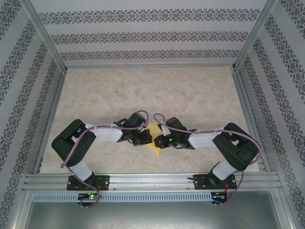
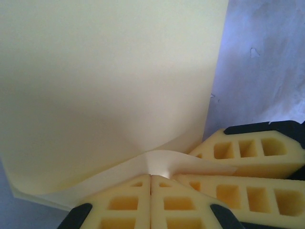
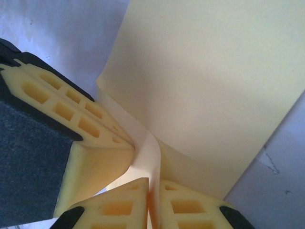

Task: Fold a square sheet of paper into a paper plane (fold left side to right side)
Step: Third fold the triangle at the center of the table.

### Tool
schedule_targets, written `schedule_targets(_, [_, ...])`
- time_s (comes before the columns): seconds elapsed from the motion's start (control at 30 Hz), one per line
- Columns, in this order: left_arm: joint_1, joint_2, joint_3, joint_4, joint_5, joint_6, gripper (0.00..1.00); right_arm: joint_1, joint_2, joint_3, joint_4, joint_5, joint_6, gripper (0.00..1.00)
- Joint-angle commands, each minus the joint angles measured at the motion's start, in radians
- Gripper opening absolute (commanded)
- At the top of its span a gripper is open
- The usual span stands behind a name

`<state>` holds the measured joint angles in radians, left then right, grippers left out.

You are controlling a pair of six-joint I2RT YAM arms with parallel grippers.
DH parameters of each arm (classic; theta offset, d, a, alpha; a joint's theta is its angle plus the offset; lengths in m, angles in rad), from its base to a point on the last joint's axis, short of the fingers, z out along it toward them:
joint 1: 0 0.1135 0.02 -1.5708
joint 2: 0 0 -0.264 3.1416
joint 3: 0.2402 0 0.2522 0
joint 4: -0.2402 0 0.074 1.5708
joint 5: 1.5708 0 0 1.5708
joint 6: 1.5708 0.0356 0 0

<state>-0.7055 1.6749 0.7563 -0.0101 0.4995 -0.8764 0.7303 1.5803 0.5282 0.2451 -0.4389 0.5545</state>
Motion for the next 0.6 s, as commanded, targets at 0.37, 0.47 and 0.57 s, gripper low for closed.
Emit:
schedule_targets(0.37, [-0.008, 0.031, -0.04, -0.022, -0.058, -0.006, 0.06, -0.003, 0.035, -0.001, -0.057, 0.008, 0.008, 0.16])
schedule_targets(0.47, [-0.009, 0.035, -0.046, -0.031, -0.071, -0.007, 0.04, -0.016, 0.015, 0.012, -0.059, -0.006, 0.019, 0.19])
schedule_targets(0.57, [-0.008, 0.042, -0.05, -0.036, -0.076, -0.008, 0.04, -0.032, -0.019, 0.031, -0.061, -0.022, 0.031, 0.23])
